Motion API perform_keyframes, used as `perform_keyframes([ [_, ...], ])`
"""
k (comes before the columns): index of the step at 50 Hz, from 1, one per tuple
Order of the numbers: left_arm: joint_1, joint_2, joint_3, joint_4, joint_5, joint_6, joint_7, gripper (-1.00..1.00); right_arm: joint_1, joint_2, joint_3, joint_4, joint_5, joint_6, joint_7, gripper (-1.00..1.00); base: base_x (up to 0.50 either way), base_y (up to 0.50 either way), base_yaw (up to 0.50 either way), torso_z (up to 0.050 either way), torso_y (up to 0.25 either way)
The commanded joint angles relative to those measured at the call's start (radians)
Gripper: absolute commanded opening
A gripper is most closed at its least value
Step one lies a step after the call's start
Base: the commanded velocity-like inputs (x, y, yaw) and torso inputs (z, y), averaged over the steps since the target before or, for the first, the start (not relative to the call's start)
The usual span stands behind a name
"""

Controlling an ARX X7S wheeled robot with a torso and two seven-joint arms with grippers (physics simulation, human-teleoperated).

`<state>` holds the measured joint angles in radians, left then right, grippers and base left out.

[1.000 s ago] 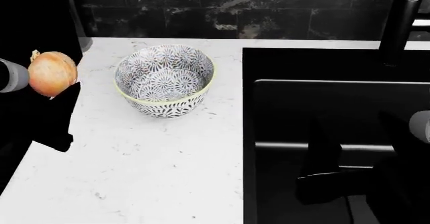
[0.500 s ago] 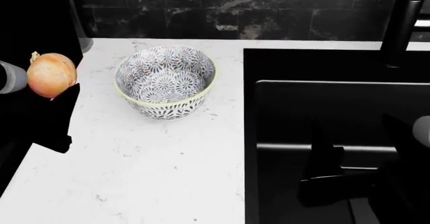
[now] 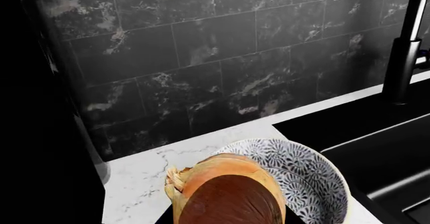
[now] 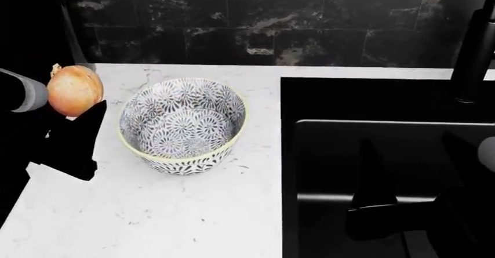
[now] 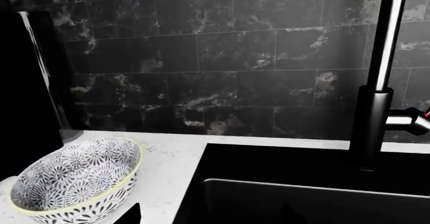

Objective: Pick the broccolis and asparaguss from the sink and place them in one bowl. Place the onion in the other bowl. Then turn off the sink faucet.

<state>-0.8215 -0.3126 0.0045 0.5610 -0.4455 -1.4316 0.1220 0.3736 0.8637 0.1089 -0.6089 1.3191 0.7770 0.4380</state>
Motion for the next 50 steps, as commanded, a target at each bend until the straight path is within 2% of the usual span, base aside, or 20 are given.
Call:
perform_keyframes([
  [1,-0.03,0.022,0.001,-0.017,-0.02,-0.039,-0.016,-1.0,-0.005,0.004,0.008,0.0,0.01,-0.003,0.004,1.0,0.0,0.0,0.0,0.0,0.0],
  [6,-0.111,0.073,0.05,-0.078,-0.032,-0.121,-0.039,-1.0,-0.007,-0.011,-0.003,0.014,-0.003,-0.009,-0.005,1.0,0.0,0.0,0.0,0.0,0.0],
  [16,-0.227,0.176,0.138,-0.265,-0.047,-0.127,-0.116,-1.0,-0.027,-0.012,0.005,0.014,-0.003,-0.016,-0.003,1.0,0.0,0.0,0.0,0.0,0.001],
  [20,-0.259,0.205,0.169,-0.357,-0.037,-0.095,-0.125,-1.0,-0.038,-0.011,0.01,0.012,-0.003,-0.019,-0.003,1.0,0.0,0.0,0.0,0.0,0.0],
  [26,-0.349,0.241,0.221,-0.608,-0.001,0.024,-0.099,-1.0,-0.051,-0.011,0.018,0.009,0.0,-0.024,0.0,1.0,0.0,0.0,0.0,0.0,0.0],
  [29,-0.407,0.264,0.209,-0.72,-0.008,0.012,-0.089,-1.0,-0.067,-0.009,0.027,0.005,0.001,-0.027,0.002,1.0,0.0,0.0,0.0,0.0,0.0],
  [32,-0.463,0.282,0.213,-0.844,0.001,0.063,-0.076,-1.0,-0.069,-0.009,0.029,0.008,0.002,-0.029,0.004,1.0,0.0,0.0,0.0,0.0,0.0],
  [42,-0.548,0.282,0.361,-1.125,0.063,0.207,-0.04,-1.0,-0.083,-0.002,0.039,0.004,0.014,-0.029,0.008,1.0,0.0,0.0,0.0,0.0,0.0],
  [47,-0.616,0.306,0.364,-1.329,0.072,0.285,-0.057,-1.0,-0.081,-0.009,0.034,0.011,0.005,-0.032,0.004,1.0,0.0,0.0,0.0,0.0,0.002],
  [50,-0.644,0.309,0.404,-1.401,0.042,0.312,-0.042,-1.0,-0.082,-0.005,0.035,0.013,0.008,-0.032,0.003,1.0,0.0,0.0,0.0,0.0,0.0],
])
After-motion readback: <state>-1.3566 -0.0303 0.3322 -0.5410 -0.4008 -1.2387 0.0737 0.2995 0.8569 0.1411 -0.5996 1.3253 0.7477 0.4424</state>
